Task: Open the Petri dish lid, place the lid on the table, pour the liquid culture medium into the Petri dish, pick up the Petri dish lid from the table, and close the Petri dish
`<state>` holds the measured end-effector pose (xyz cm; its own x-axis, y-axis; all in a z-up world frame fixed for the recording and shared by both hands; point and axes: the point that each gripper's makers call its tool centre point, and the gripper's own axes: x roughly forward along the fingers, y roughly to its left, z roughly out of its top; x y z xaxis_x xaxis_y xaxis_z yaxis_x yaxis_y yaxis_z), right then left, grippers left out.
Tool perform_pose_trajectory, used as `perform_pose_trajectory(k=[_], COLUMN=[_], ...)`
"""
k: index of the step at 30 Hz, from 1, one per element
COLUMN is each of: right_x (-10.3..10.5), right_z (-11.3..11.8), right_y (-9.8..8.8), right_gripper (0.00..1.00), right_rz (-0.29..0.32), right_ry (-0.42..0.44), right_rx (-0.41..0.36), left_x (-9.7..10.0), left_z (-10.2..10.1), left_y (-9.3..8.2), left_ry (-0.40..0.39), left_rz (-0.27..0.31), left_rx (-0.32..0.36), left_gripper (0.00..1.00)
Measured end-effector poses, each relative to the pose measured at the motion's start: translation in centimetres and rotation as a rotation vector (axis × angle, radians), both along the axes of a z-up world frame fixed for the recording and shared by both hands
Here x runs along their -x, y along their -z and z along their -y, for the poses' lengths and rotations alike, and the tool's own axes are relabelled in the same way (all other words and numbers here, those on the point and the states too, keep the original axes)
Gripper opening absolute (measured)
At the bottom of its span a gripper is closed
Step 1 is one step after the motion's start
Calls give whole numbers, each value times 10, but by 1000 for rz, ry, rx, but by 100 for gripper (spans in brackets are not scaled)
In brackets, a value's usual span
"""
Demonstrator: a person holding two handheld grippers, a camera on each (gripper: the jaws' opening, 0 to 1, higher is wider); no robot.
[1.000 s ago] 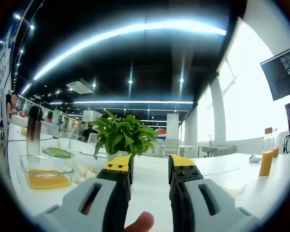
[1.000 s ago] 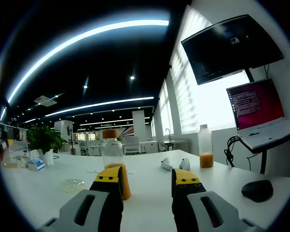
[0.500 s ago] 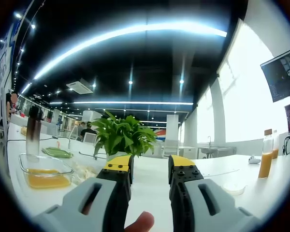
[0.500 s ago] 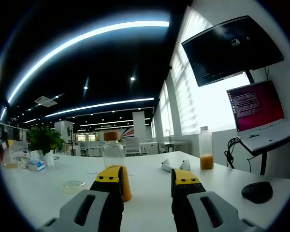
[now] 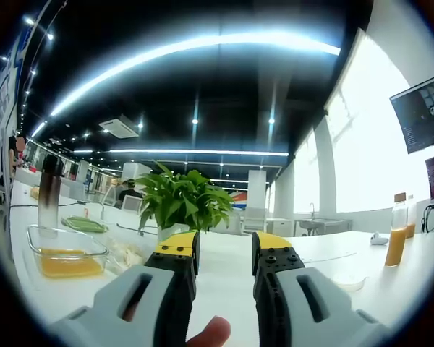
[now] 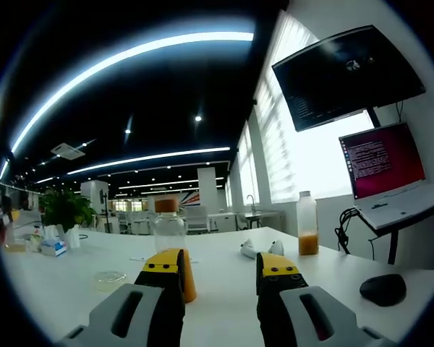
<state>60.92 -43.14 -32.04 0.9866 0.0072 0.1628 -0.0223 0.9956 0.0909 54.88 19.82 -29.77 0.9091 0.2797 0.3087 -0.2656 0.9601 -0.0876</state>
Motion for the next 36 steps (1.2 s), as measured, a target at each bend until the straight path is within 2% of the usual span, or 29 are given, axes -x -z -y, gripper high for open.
perform_pose_trajectory(k=[21, 25, 29, 36], right_x=[0, -3, -6, -10], right_z=[-3, -5, -2, -10], right_y=[-3, -8, -14, -18], right_gripper=[34, 34, 33, 33], right_rz=[-6, -16, -29, -32], right_ry=[-8, -15, -4, -28], right_rx=[13, 16, -13, -2], left_x=[1, 1, 3, 2], left_z=[5, 7, 6, 12], left_y=[3, 3, 6, 10], left_ry=[12, 18, 16, 31], left_rz=[-11, -14, -20, -37], left_rx=[-1, -7, 0, -11], left_gripper=[21, 21, 21, 21])
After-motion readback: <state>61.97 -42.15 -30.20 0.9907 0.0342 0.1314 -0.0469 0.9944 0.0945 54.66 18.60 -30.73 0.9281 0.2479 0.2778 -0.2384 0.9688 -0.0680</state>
